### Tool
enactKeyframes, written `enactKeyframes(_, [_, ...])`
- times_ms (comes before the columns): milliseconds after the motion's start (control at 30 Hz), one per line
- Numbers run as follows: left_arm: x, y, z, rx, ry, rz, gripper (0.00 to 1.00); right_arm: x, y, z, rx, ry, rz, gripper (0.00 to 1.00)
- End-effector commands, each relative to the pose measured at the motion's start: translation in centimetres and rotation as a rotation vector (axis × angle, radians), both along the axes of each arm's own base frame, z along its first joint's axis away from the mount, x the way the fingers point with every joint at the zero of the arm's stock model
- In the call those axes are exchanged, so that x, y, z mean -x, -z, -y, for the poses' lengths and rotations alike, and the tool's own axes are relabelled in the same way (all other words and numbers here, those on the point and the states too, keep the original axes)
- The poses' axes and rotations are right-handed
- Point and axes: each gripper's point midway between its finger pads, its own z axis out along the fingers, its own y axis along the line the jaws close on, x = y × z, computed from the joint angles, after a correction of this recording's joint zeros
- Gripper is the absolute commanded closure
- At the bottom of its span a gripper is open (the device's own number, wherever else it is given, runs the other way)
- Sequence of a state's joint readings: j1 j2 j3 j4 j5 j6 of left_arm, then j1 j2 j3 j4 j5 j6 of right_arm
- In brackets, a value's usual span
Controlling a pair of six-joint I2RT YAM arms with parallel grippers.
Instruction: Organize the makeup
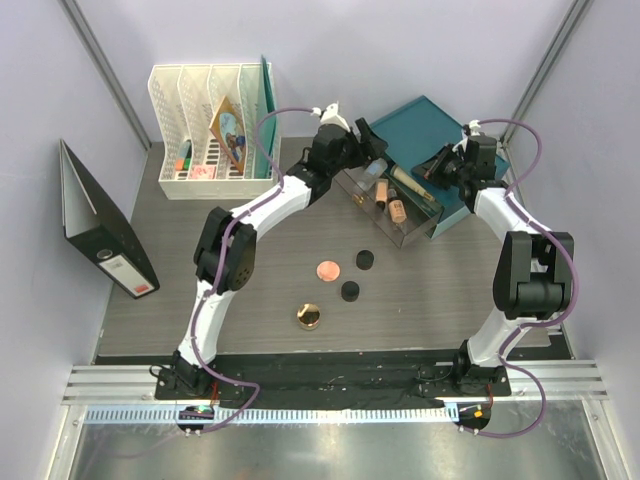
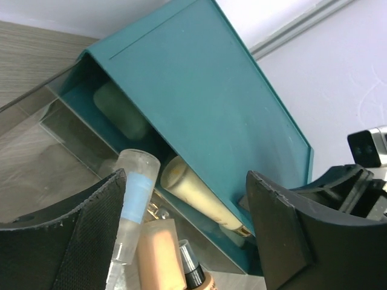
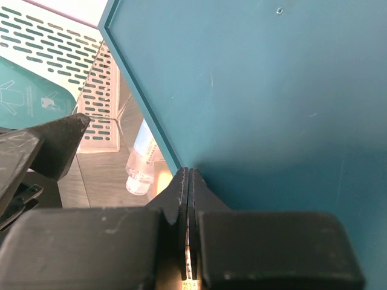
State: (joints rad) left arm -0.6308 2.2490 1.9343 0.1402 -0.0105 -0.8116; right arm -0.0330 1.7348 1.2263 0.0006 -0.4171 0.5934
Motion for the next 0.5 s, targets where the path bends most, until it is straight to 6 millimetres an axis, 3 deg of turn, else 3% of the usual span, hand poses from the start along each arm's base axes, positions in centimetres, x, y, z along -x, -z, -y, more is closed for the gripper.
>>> enactKeyframes(0, [0.1, -3.9, 0.1, 0.036, 0.033, 0.059, 0.17, 8.1, 12.7, 1.0, 0.087, 0.008, -0.492, 0.99])
enactKeyframes(67, [0.2, -4.6, -0.1, 0.033, 0.038, 0.09, 0.17, 8.1, 12.7, 0.9, 0.086, 0.007, -0.492, 0.99])
enactKeyframes(100, [0.8, -6.4, -0.4, 0.044, 0.045, 0.125, 0.17, 8.1, 12.7, 0.9, 0.086, 0.007, -0.494, 0.99])
enactKeyframes(200, [2.0, -8.7, -1.0, 0.053, 0.07, 0.205, 0.22, 8.0, 12.6, 0.9, 0.086, 0.007, -0.491, 0.99])
enactKeyframes(233, [3.1, -10.1, -1.5, 0.052, 0.083, 0.234, 0.32, 8.1, 12.6, 0.9, 0.086, 0.007, -0.492, 0.99])
enactKeyframes(300, [4.3, -10.4, -1.9, 0.001, 0.12, 0.261, 0.51, 8.0, 12.6, 1.0, 0.087, 0.008, -0.491, 0.99])
enactKeyframes(333, [5.5, -10.7, -2.7, -0.03, 0.132, 0.254, 0.75, 8.1, 12.7, 0.9, 0.086, 0.007, -0.492, 0.99])
enactKeyframes(400, [6.7, -9.2, -3.7, -0.124, 0.158, 0.224, 0.98, 8.0, 12.7, 1.0, 0.087, 0.008, -0.492, 0.99])
enactKeyframes(467, [8.3, -8.2, -4.9, -0.186, 0.179, 0.206, 1.0, 8.0, 12.7, 0.9, 0.086, 0.007, -0.492, 0.99])
